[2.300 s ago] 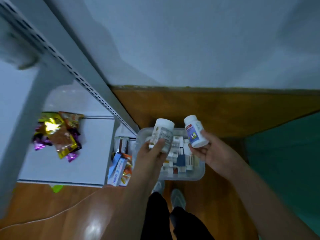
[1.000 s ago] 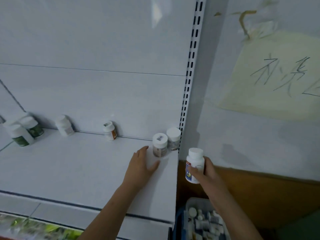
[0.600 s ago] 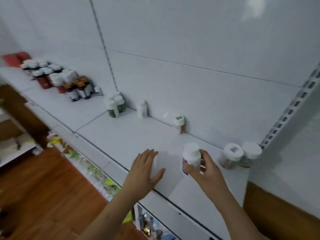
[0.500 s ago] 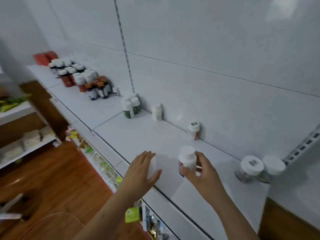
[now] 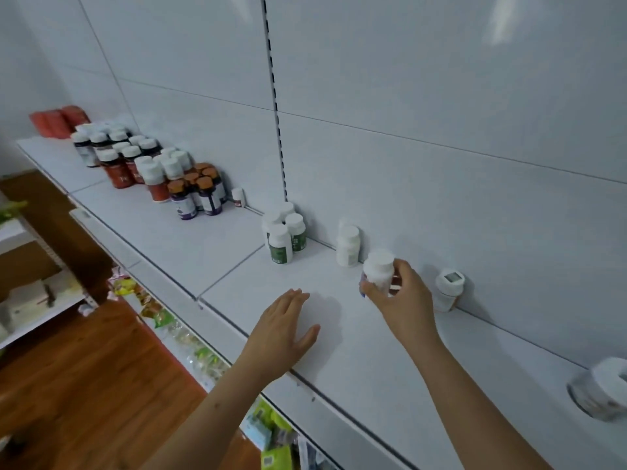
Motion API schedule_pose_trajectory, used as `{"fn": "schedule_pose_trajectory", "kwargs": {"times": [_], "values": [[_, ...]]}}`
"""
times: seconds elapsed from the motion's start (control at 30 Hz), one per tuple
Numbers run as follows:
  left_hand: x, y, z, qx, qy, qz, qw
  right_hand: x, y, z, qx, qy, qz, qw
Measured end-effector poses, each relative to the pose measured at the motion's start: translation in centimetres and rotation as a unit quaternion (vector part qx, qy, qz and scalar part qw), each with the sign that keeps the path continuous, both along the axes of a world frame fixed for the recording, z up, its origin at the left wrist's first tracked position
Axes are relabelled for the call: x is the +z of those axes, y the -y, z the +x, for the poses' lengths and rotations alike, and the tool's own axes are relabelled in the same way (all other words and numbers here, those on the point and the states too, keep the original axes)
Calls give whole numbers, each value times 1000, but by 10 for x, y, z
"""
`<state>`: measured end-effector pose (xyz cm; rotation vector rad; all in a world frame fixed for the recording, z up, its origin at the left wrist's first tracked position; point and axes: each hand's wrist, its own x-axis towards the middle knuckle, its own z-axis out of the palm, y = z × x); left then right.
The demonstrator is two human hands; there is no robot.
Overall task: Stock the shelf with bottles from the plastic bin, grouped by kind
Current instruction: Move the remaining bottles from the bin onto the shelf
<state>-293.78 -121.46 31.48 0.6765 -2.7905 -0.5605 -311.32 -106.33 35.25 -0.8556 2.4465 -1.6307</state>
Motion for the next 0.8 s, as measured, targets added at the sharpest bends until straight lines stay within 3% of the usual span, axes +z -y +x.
{"fn": "schedule_pose_trajectory", "kwargs": {"times": [0.17,0.33,0.5,0.8], "values": [[-21,63,-27,-75,20,-34,996,-33,53,-18,-102,-58,73,990],[-36,76,-31,-111,-19,-66,991,-64,73,-18,-186,-41,119,974],[-40,80,-34,-112,-35,-46,992,-69,83,-32,-199,-84,162,963],[-39,85,-29,-160,-34,-39,986,-48,58,-7,-201,-51,150,967]]}}
